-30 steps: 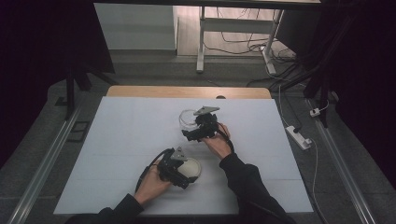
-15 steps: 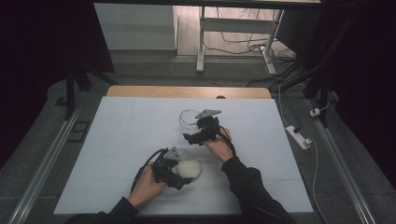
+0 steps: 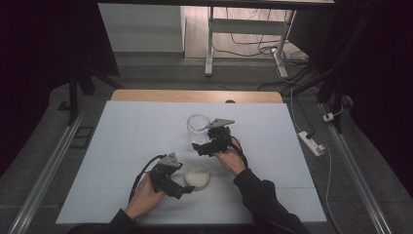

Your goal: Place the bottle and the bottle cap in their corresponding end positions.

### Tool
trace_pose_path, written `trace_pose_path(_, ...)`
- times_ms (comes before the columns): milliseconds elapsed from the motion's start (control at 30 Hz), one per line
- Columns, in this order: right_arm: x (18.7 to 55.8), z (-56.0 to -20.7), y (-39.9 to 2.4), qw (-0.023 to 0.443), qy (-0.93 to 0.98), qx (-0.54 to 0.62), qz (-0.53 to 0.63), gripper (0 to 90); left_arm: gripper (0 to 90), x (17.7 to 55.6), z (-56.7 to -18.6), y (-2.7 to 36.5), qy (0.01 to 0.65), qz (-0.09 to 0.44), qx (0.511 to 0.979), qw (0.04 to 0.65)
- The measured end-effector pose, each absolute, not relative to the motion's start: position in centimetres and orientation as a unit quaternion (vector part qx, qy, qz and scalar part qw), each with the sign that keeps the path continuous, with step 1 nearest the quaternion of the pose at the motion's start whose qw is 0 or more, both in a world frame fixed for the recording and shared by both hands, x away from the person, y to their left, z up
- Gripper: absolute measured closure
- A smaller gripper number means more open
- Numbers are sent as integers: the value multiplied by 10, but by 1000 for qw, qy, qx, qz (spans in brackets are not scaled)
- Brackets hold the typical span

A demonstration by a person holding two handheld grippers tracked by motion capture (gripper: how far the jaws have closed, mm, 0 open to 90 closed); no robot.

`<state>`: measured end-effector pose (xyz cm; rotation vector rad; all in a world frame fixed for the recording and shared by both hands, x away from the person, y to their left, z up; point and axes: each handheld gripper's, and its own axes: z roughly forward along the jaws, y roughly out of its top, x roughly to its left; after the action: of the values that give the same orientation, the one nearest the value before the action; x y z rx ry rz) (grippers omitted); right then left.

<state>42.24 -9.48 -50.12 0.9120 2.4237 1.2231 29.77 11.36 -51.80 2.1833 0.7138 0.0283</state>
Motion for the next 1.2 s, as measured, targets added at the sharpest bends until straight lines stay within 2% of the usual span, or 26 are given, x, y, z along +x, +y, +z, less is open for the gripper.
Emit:
trace_pose_path(400,405,-495,-102,118,846,301,424,0,0,289,-514,131,286,18,868,405)
trace_pose_path(1200,369,-482,-127,117,850,286,427,0,0,270,-507,171,322,38,857,400)
